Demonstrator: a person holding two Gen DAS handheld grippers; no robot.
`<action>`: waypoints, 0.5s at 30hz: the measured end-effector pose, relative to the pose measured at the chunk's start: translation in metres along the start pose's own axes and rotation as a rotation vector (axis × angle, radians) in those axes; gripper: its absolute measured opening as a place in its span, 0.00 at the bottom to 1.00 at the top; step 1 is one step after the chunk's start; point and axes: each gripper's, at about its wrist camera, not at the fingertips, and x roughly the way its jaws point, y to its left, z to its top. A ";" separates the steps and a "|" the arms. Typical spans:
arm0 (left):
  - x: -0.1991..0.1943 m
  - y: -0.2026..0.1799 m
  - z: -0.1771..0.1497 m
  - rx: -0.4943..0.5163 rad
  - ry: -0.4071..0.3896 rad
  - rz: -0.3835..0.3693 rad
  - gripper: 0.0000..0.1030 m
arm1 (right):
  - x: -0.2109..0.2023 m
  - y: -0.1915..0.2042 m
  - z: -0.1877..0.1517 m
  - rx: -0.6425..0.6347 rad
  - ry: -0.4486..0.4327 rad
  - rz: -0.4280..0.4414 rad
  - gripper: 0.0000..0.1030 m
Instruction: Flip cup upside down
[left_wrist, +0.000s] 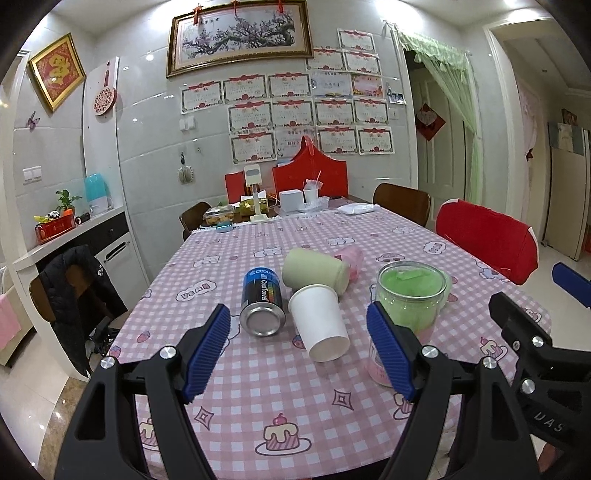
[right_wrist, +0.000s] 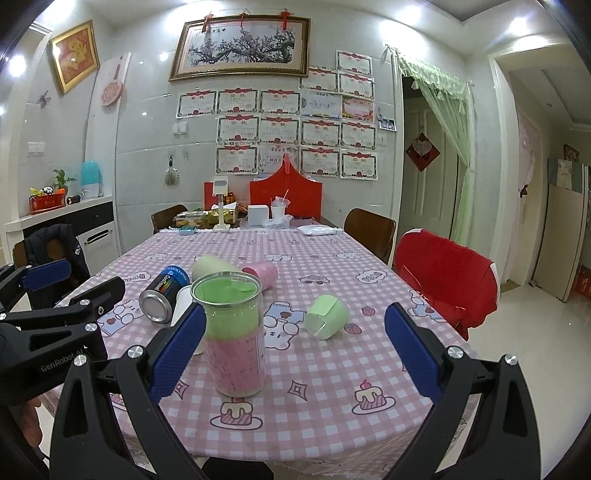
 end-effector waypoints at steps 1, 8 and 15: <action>0.000 0.000 0.000 0.000 0.001 0.000 0.73 | 0.000 0.000 0.000 0.001 0.001 0.000 0.91; 0.002 -0.001 0.001 -0.001 0.000 0.002 0.73 | 0.001 0.001 0.002 -0.001 0.002 0.004 0.91; 0.002 -0.001 0.002 0.004 -0.002 0.002 0.73 | 0.002 0.001 0.005 0.000 0.000 0.005 0.91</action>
